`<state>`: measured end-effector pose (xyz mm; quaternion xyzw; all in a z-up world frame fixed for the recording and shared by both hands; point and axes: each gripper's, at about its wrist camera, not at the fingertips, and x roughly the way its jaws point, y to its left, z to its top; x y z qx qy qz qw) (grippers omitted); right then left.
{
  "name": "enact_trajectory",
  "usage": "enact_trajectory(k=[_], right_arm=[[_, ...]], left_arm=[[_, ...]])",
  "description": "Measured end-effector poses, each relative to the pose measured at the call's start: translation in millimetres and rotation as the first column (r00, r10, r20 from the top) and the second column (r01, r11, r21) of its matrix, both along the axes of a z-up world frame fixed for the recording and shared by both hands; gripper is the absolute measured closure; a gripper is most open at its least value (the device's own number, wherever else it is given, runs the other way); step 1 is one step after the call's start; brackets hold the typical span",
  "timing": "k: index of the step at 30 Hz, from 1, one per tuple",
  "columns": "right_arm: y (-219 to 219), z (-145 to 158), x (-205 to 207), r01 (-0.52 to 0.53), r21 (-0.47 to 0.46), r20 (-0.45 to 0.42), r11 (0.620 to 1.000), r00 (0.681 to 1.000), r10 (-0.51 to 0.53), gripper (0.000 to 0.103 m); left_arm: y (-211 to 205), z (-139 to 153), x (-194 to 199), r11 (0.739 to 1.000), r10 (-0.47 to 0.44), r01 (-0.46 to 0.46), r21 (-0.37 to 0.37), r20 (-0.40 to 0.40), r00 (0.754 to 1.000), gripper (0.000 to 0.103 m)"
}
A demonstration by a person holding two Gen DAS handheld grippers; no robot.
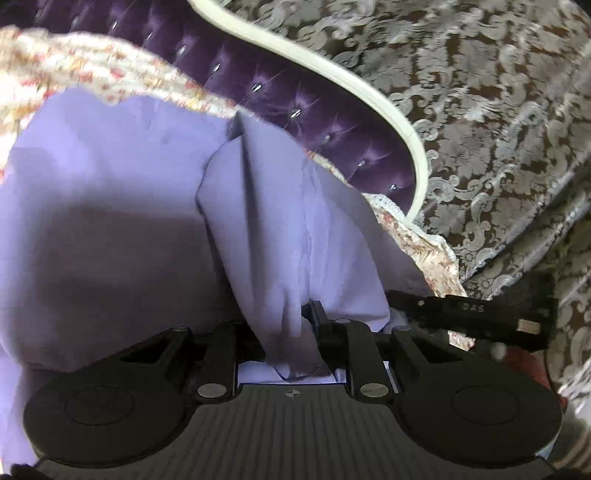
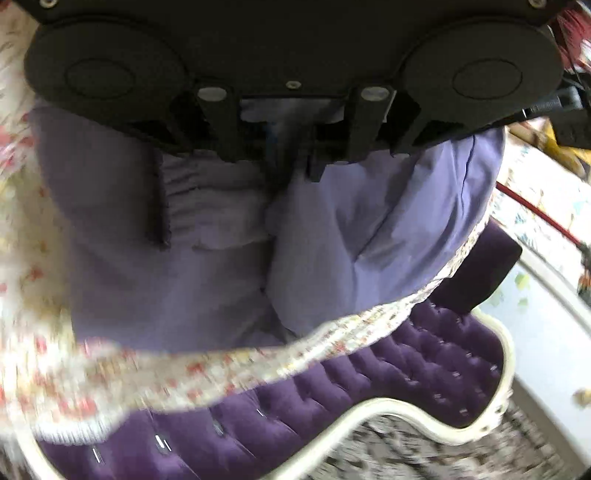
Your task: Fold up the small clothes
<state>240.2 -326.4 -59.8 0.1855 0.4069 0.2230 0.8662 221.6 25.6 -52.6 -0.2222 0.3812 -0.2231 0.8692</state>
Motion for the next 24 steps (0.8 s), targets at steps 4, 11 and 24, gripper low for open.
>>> enact_trajectory(k=[4,11,24], right_arm=[[14.1,28.7,-24.2,-0.006,-0.079,0.202,0.997,0.979,0.022,0.017],[37.7,31.8,-14.1,0.011,-0.05,0.169,0.999,0.986,-0.003,0.007],[32.3,7.4,15.8,0.03,0.094,-0.161,0.995,0.987,-0.014,0.04]], left_arm=[[-7.4,22.4,-7.0,0.994,-0.019,0.006,0.112,0.108,0.994,0.063],[3.0,42.6,-3.0,0.994,0.026,-0.042,0.105,0.153,0.988,0.043],[19.6,23.1,56.6,0.998,0.043,-0.047,-0.04,-0.082,0.996,0.04]])
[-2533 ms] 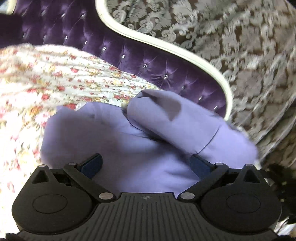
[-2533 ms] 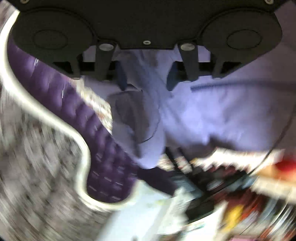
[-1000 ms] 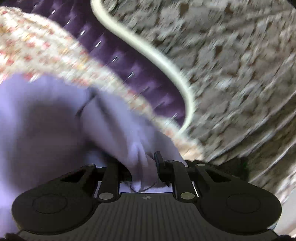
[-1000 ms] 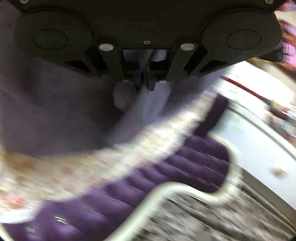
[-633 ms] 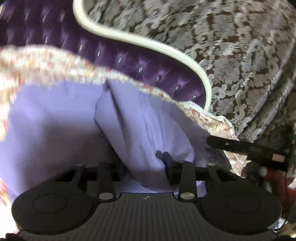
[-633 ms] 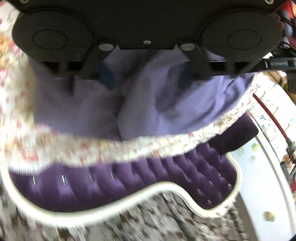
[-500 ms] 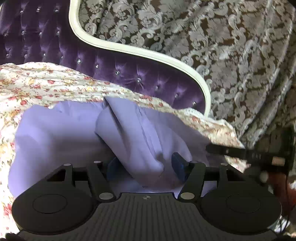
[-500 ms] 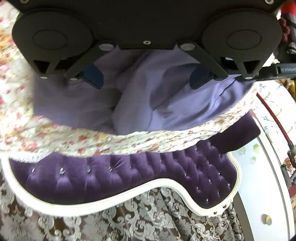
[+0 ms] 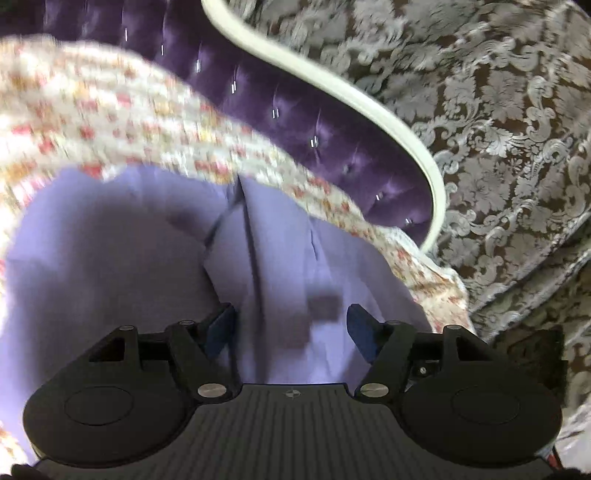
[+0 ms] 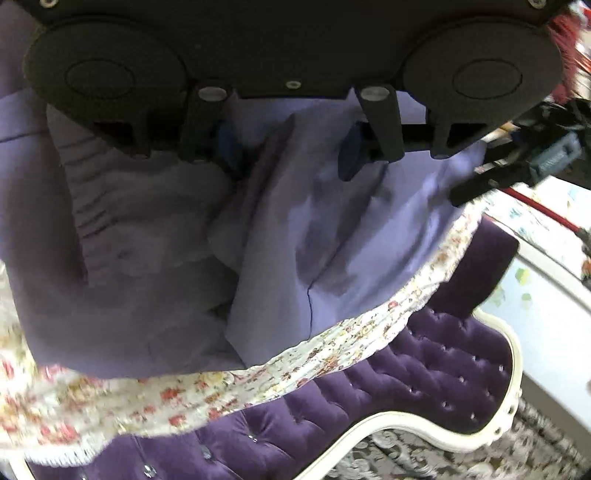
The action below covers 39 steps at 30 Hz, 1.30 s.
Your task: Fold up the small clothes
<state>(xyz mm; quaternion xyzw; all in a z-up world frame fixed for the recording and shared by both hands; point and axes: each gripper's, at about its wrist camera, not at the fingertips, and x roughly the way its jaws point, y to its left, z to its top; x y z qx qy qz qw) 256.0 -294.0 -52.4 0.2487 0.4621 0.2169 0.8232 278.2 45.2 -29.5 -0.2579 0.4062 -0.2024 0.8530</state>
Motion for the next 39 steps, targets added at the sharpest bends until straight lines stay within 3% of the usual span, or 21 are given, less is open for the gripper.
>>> enact_trajectory(k=[2,3,5,6,9,11,12,13,15,17,19,23,24,25,27,29,31,33,36,39], right_arm=[[-3.2,-2.2,3.6,0.007,0.047,-0.038,0.999,0.999,-0.005,0.04],[-3.9,-4.0,6.2,0.008,0.063,-0.056,0.998,0.998,-0.004,0.042],[-2.8,-6.4,11.1,0.006,0.102,-0.06,0.995,0.998,0.0,0.077],[-2.5,-5.3,14.4,0.001,0.128,-0.033,0.992,0.999,0.004,0.089],[-3.1,6.7,21.5,-0.036,0.262,0.128,0.964,0.992,0.002,0.089],[-7.8,15.3,20.4,-0.122,0.379,0.285,0.917,0.958,0.01,0.089],[-10.2,17.7,18.6,-0.152,0.386,0.351,0.91,0.936,0.008,0.089],[-11.1,16.6,18.9,-0.148,0.359,0.357,0.921,0.934,0.011,0.089],[-13.0,4.2,22.0,-0.086,0.252,0.266,0.964,0.964,0.017,0.089],[-14.7,-14.7,18.6,-0.041,0.066,0.175,0.997,0.984,0.029,0.089],[-15.5,-28.3,10.2,-0.03,-0.085,0.135,0.996,0.99,0.042,0.096],[-12.8,-21.7,-11.3,-0.02,-0.197,0.216,0.98,0.974,0.063,0.084],[-8.4,-18.4,-15.5,-0.013,-0.238,0.233,0.971,0.97,0.07,0.078],[-4.1,-14.1,-20.3,-0.006,-0.277,0.254,0.961,0.964,0.079,0.065],[-0.2,-2.2,-31.0,0.029,-0.344,0.316,0.939,0.945,0.087,0.06],[4.8,8.7,-42.0,0.086,-0.372,0.401,0.924,0.913,0.077,0.06],[10.2,25.2,-48.6,0.132,-0.353,0.475,0.926,0.878,0.056,0.051],[17.1,34.9,-49.6,0.137,-0.328,0.512,0.935,0.857,0.054,0.048],[33.0,43.4,-47.2,0.089,-0.321,0.521,0.943,0.848,0.097,0.048],[46.1,35.4,-42.6,0.036,-0.332,0.487,0.943,0.862,0.139,0.048]], left_arm=[[-0.3,-4.0,3.2,1.0,0.005,-0.006,-0.019,-0.02,1.0,0.07],[-0.2,-5.3,3.2,1.0,0.004,-0.004,-0.025,-0.019,1.0,0.075],[-0.4,-4.6,0.9,0.999,0.011,-0.011,-0.039,0.004,1.0,0.086],[-0.5,-1.1,-2.1,0.998,0.029,-0.027,-0.048,0.038,0.999,0.087],[2.2,15.9,-13.5,0.993,0.088,-0.074,-0.093,0.157,0.984,0.088],[2.3,26.1,-23.4,0.989,0.112,-0.087,-0.116,0.235,0.965,0.088],[0.8,28.0,-28.9,0.989,0.118,-0.09,-0.117,0.261,0.958,0.088],[-2.0,25.8,-32.1,0.99,0.117,-0.093,-0.103,0.258,0.959,0.088],[-9.0,11.4,-33.4,0.996,0.089,-0.086,-0.027,0.187,0.978,0.088],[-13.1,-6.9,-35.2,0.996,0.08,-0.083,0.023,0.126,0.989,0.087],[-11.3,-20.7,-38.4,0.996,0.079,-0.082,0.03,0.08,0.994,0.086],[-10.2,-17.5,-46.8,0.993,0.057,-0.069,0.095,0.122,0.991,0.081],[-10.7,-13.1,-49.0,0.991,0.054,-0.07,0.114,0.136,0.989,0.08],[-12.5,-7.7,-51.5,0.988,0.053,-0.075,0.136,0.158,0.986,0.075],[-17.0,4.6,-58.9,0.975,0.047,-0.093,0.201,0.223,0.974,0.069],[-21.1,18.3,-66.5,0.96,0.031,-0.107,0.257,0.284,0.958,0.06],[-28.3,30.6,-71.4,0.949,0.005,-0.109,0.295,0.333,0.943,0.054],[-40.3,40.6,-72.1,0.937,-0.03,-0.101,0.334,0.366,0.93,0.051],[-57.6,46.7,-71.3,0.93,-0.082,-0.066,0.363,0.378,0.922,0.047],[-71.3,36.0,-72.2,0.917,-0.126,-0.013,0.398,0.322,0.938,0.044]])
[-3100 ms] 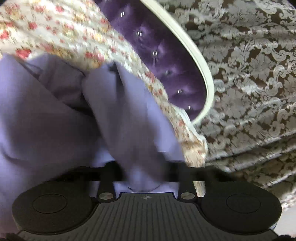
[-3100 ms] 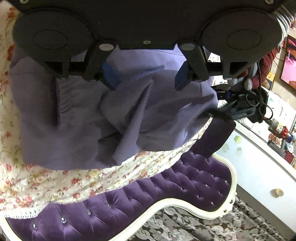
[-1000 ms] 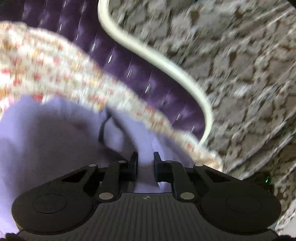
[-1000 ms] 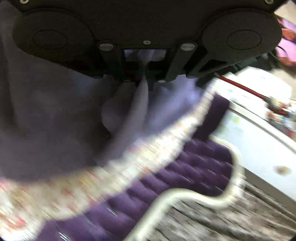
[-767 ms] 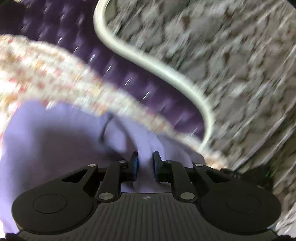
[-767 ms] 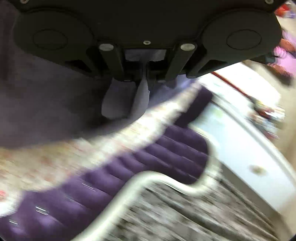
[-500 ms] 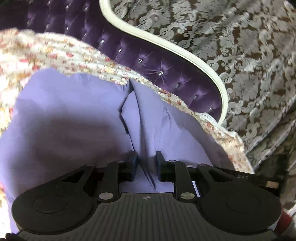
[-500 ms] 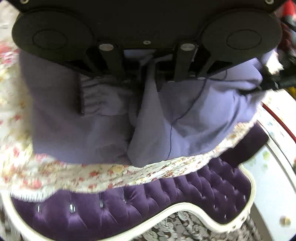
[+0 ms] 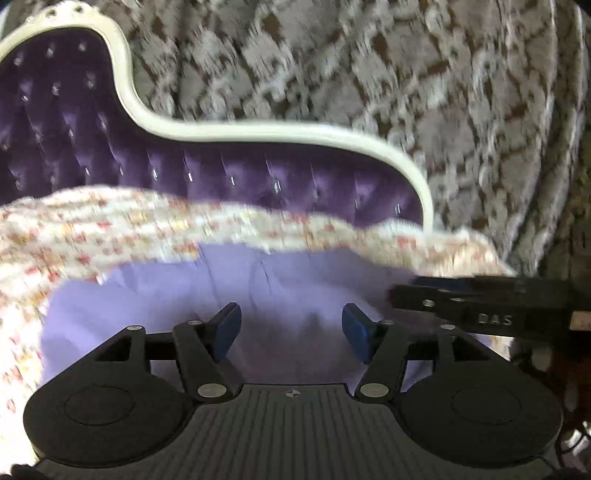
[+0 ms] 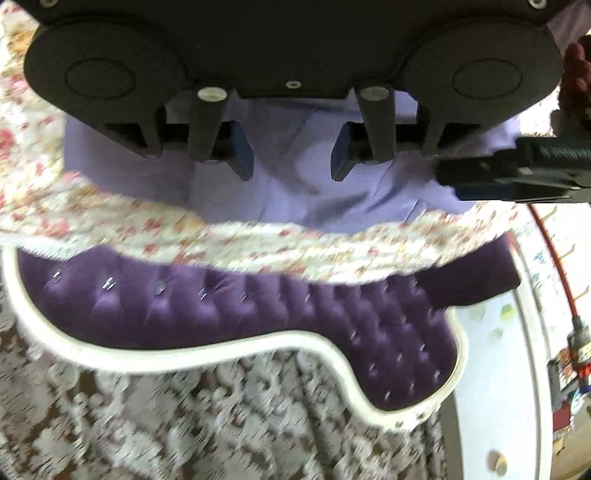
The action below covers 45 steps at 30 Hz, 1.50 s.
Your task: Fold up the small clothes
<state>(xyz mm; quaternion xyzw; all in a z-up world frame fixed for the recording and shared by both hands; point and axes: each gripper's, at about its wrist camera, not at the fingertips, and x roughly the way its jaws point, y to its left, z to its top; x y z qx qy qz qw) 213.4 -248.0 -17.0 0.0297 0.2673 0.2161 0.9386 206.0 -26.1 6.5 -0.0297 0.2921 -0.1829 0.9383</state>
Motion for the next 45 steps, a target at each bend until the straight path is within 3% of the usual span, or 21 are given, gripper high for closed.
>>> enact_trajectory(k=[5,12,20,32,35,36,40,45], right_arm=[[13.3,-42.8,-4.3,-0.023,-0.101,-0.13,0.995,0.991,0.01,0.048],[12.2,-52.0,-14.0,0.023,-0.066,-0.091,0.998,0.995,-0.029,0.047],[-4.7,-70.1,-29.3,0.052,0.063,-0.029,0.997,0.998,-0.05,0.046],[-4.3,-75.1,-33.0,0.069,0.089,0.021,0.994,0.997,-0.071,0.044],[-3.4,-73.2,-34.6,0.056,0.085,0.025,0.995,0.998,-0.058,0.038],[-1.8,-71.5,-35.0,0.029,0.084,0.026,0.996,0.999,-0.032,0.027],[2.5,-54.0,-48.8,-0.019,0.015,0.053,1.0,0.998,0.018,0.013],[-9.6,-20.9,-85.1,-0.024,0.028,0.106,0.999,0.994,0.021,0.006]], left_arm=[[-5.8,-40.5,-7.2,0.997,0.018,-0.01,0.077,-0.112,0.994,0.039],[-22.6,-52.4,-21.5,0.981,0.04,-0.036,0.189,-0.022,0.999,0.033],[-30.4,-55.4,-24.7,0.975,0.079,-0.078,0.207,0.001,0.997,0.028],[-31.9,-56.8,-26.3,0.97,0.098,-0.099,0.224,0.014,0.995,0.017],[-29.0,-53.2,-30.0,0.973,0.088,-0.09,0.212,0.015,0.996,0.017],[-26.6,-50.4,-33.0,0.975,0.09,-0.092,0.203,0.017,0.996,0.017],[-14.6,-33.0,-58.1,0.977,0.123,-0.129,0.17,0.045,0.991,0.017],[-4.9,-9.4,-99.9,0.947,0.156,-0.179,0.268,0.105,0.982,0.017]])
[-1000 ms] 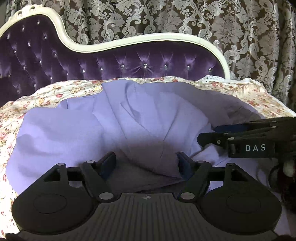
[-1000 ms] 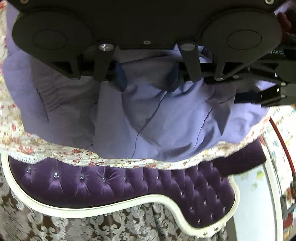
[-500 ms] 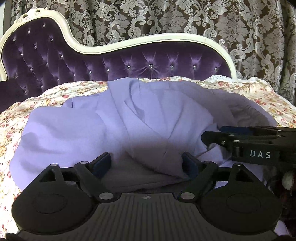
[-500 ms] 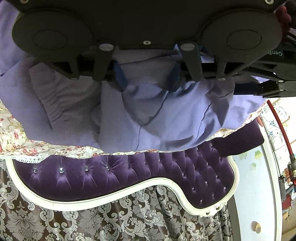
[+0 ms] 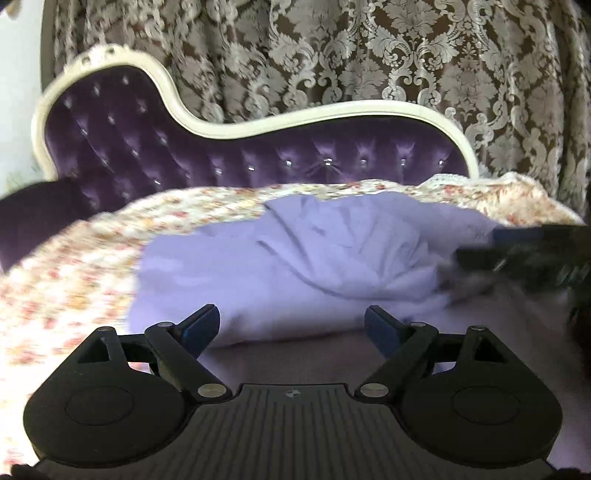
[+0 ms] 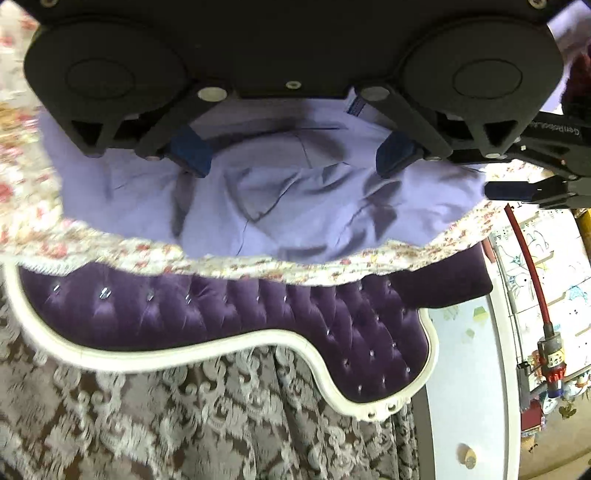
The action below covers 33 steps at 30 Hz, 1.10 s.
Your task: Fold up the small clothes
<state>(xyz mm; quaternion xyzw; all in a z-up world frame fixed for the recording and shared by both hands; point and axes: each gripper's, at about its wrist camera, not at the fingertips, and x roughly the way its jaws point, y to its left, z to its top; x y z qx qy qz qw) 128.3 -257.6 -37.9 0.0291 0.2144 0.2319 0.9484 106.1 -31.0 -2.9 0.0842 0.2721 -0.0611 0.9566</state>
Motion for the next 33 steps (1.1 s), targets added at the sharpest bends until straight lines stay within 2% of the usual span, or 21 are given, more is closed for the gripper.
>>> enact_trajectory(k=[3,7,10,15,24,30,33], right_arm=[[-11.2,17.8,-27.1,0.014,0.007,0.019,1.0,1.0,-0.014,0.001],[-33.0,29.1,-57.7,0.039,0.01,-0.007,0.999,0.999,-0.039,0.001],[-49.7,28.3,-78.4,0.057,0.015,-0.052,0.998,0.997,-0.056,0.001],[-76.0,15.9,-113.1,0.096,0.025,-0.147,0.995,0.985,-0.091,0.001],[-111.3,-5.9,-158.7,0.181,0.065,-0.269,0.981,0.95,-0.157,0.001],[-117.2,-18.0,-171.1,0.183,0.118,-0.337,0.976,0.932,-0.134,0.001],[-117.0,-22.2,-175.3,0.167,0.138,-0.349,0.976,0.931,-0.11,0.001]], left_arm=[[12.9,9.3,-22.4,0.999,0.037,-0.037,0.016,-0.021,0.999,0.017],[38.5,15.8,-49.8,0.994,0.086,-0.09,-0.065,-0.055,0.995,0.017],[58.2,14.8,-68.3,0.985,0.12,-0.13,-0.115,-0.091,0.989,0.017],[79.1,9.3,-98.8,0.976,0.162,-0.178,-0.128,-0.124,0.979,0.017],[93.5,-8.6,-144.7,0.975,0.17,-0.194,-0.113,-0.188,0.967,0.017],[92.5,-30.6,-158.9,0.976,0.15,-0.186,-0.117,-0.266,0.952,0.017],[92.5,-37.3,-161.1,0.973,0.11,-0.164,-0.159,-0.303,0.947,0.018]])
